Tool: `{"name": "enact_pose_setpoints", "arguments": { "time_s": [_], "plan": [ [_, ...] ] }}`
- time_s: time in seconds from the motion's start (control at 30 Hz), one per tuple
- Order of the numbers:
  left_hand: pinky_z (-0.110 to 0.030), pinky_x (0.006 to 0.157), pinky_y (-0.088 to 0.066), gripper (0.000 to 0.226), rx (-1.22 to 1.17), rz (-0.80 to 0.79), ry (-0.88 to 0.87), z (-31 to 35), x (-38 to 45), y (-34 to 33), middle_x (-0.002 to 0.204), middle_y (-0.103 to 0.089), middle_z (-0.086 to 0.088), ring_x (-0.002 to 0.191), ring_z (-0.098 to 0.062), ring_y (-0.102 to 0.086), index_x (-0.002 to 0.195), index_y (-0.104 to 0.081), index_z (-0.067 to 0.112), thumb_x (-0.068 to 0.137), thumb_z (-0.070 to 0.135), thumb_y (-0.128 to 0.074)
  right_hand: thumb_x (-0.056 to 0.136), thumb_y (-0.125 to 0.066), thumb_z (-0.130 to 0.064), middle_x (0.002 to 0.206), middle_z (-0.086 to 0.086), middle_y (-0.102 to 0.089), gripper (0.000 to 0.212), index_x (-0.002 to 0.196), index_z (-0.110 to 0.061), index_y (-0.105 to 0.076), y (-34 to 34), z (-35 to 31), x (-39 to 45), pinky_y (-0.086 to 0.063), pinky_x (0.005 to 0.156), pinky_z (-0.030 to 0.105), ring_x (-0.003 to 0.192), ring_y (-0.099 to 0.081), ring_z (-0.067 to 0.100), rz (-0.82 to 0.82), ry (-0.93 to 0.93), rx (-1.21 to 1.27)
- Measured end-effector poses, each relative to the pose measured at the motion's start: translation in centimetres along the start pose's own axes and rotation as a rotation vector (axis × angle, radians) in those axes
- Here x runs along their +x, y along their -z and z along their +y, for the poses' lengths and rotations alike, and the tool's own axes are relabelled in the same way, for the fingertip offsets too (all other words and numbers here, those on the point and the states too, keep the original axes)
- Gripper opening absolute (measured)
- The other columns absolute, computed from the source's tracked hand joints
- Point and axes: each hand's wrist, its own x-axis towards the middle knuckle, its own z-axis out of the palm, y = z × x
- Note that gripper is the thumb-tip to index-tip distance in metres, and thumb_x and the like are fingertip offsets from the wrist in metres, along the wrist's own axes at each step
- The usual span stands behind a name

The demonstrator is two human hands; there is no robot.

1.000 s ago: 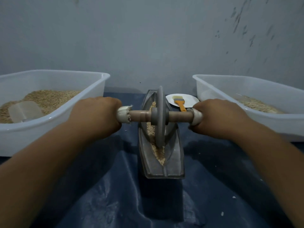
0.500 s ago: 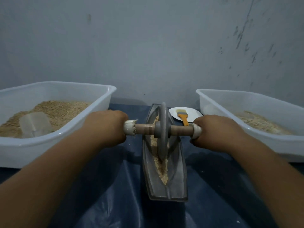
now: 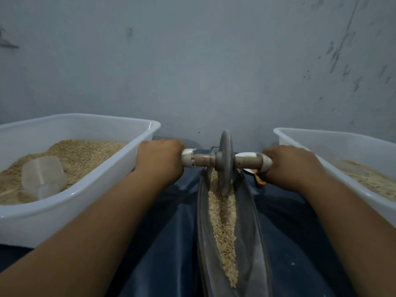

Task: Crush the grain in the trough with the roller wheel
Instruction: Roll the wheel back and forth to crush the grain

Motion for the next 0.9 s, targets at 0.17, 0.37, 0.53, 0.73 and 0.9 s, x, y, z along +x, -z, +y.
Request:
{"name": "enact_pose_setpoints", "arguments": {
  "time_s": [0.17, 0.37, 0.53, 0.73, 0.9],
  "plan": [
    [-0.028, 0.058, -0.042, 0.019, -0.087, -0.504, -0.049, -0.9, 0.6, 1.8, 0.073, -0.061, 0.006, 0.065, -0.012, -0.058, 0.077, -0.058, 0.029, 0.069, 0.023, -0.074, 0.064, -0.083, -0.039, 0.059, -0.006, -0.067, 0.025, 0.077, -0.024, -0.068, 3.0, -0.5, -0.5, -0.047, 0.052, 0.022, 0.052, -0.062, 0.011, -0.550, 0.007, 0.132],
    [-0.030, 0.066, -0.047, 0.012, -0.105, -0.322, 0.010, -0.4, -0.5, 0.7, 0.079, -0.061, 0.005, 0.074, -0.018, -0.060, 0.081, -0.056, 0.027, 0.074, 0.024, -0.065, 0.066, -0.079, -0.037, 0.071, -0.007, -0.065, 0.021, 0.073, -0.028, -0.062, 2.9, -1.9, -0.7, -0.039, 0.051, 0.024, 0.062, -0.059, 0.013, -0.282, 0.026, 0.010],
    [-0.031, 0.067, -0.030, 0.019, -0.042, 0.028, 0.014, 0.8, -1.1, 0.0, 0.082, -0.062, 0.003, 0.077, -0.024, -0.057, 0.078, -0.044, 0.028, 0.080, 0.023, -0.061, 0.076, -0.062, -0.040, 0.071, -0.008, -0.057, 0.020, 0.069, -0.027, -0.049, 0.1, -1.9, -1.1, -0.030, 0.052, 0.028, 0.065, -0.052, 0.020, 0.067, -0.001, -0.030],
    [-0.034, 0.072, -0.021, 0.022, 0.008, 0.142, -0.098, 1.9, -1.2, 1.2, 0.095, -0.062, 0.002, 0.092, -0.027, -0.057, 0.082, -0.038, 0.029, 0.081, 0.024, -0.059, 0.079, -0.065, -0.036, 0.081, -0.008, -0.061, 0.009, 0.082, -0.032, -0.058, -1.4, -0.7, -1.4, -0.043, 0.063, 0.031, 0.080, -0.060, 0.021, -0.039, -0.052, 0.088],
    [-0.032, 0.070, -0.041, 0.017, -0.011, -0.320, -0.095, 1.4, -0.1, 3.7, 0.082, -0.060, 0.004, 0.073, -0.017, -0.056, 0.089, -0.056, 0.027, 0.078, 0.022, -0.069, 0.067, -0.083, -0.029, 0.059, -0.007, -0.065, 0.021, 0.073, -0.023, -0.065, 1.4, -0.5, -0.7, -0.049, 0.054, 0.022, 0.054, -0.061, 0.007, -0.476, 0.005, 0.230]
  ]
}}
